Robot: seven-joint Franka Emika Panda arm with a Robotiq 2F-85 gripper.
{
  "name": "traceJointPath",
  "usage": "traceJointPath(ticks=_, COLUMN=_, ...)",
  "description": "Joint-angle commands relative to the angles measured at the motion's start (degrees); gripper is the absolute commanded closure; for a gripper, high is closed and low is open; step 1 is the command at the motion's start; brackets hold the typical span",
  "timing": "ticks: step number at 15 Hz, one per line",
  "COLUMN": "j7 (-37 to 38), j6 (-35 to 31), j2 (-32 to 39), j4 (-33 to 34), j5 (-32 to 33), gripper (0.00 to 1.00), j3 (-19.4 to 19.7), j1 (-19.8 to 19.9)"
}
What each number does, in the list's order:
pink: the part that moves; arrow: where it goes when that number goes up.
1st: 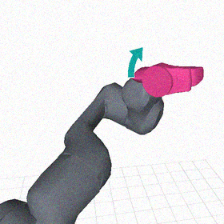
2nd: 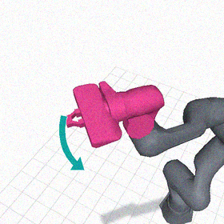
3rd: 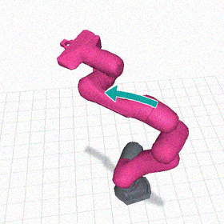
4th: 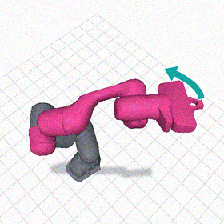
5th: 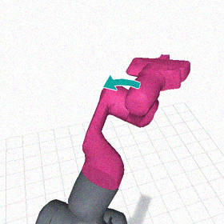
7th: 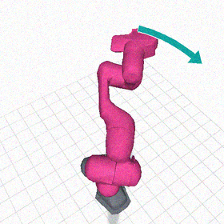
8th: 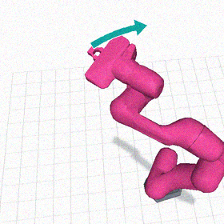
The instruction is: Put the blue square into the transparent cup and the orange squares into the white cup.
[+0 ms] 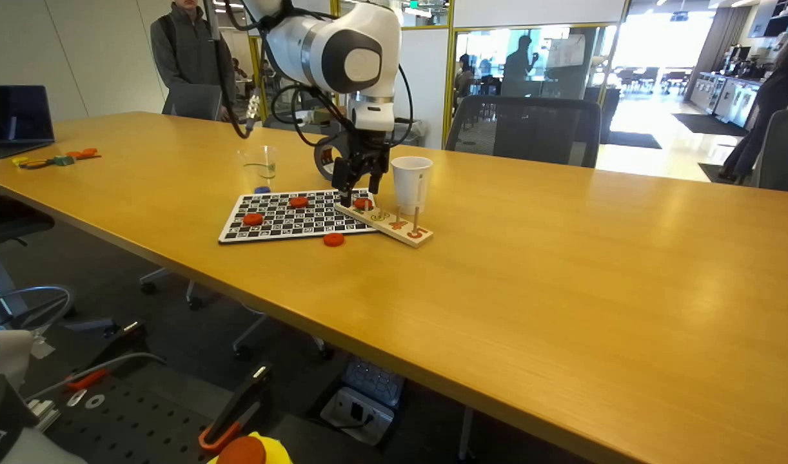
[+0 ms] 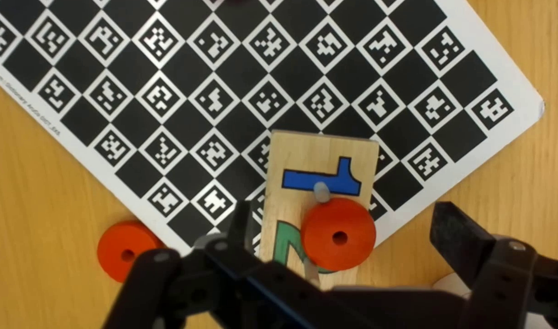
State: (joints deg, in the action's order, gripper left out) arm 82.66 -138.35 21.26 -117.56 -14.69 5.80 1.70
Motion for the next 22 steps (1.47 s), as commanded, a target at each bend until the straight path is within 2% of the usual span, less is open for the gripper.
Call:
traceJointPath(ticks=1, j7=3.03, j6=-1.11, j2=0.39, j4=0.95, j5=0.57, gripper=0.00, j3=0.90, j1=-0.89)
traceJointPath(ticks=16, j7=7.61, j6=-1.43, j2=0.78, j4=0.90, j5=2.83, gripper=0.00, j3=1.77, j1=-1.37)
traceJointPath(ticks=17, j7=7.99, j6=-1.16, j2=0.82, j4=0.93, j5=3.68, gripper=0.25, j3=2.01, j1=-1.62)
traceJointPath(ticks=18, j7=8.78, j6=-1.49, j2=0.84, j4=0.87, j5=4.20, gripper=0.26, j3=2.21, j1=-1.82)
traceJointPath(ticks=22, j7=9.65, j6=-0.98, j2=1.02, j4=1.08, j5=5.52, gripper=0.58, j3=2.20, j1=-1.83)
